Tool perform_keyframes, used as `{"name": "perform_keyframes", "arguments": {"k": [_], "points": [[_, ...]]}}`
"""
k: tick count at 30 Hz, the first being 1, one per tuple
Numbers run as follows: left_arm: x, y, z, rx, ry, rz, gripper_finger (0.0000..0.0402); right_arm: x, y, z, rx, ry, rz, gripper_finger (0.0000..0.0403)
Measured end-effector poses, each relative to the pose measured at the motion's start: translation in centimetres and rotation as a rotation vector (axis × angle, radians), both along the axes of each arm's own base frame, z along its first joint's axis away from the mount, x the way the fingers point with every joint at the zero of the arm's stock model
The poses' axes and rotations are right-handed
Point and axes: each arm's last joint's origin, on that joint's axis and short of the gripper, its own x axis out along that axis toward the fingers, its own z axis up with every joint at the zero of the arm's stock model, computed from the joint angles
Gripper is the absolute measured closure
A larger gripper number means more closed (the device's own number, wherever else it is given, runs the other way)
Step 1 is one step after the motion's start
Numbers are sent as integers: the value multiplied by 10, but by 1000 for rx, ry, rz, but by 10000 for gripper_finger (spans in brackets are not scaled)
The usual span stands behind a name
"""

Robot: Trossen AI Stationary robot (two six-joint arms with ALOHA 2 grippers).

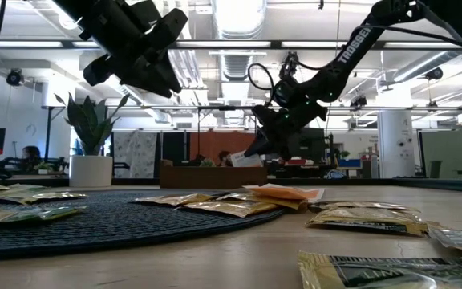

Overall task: Pick & Place Tea
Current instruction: Put the white tea bag into the right section of the wooden organizer

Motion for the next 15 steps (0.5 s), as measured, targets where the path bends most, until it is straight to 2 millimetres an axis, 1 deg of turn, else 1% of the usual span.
{"name": "perform_keyframes", "arguments": {"k": [5,8,15], "points": [[0,0,0,0,0,0,303,-1,0,3,-19,-2,7,386],[0,0,0,1,0,0,303,-1,0,8,-51,-2,-1,369],[0,0,0,1,1,-1,303,-3,0,9,-67,15,0,327]]}}
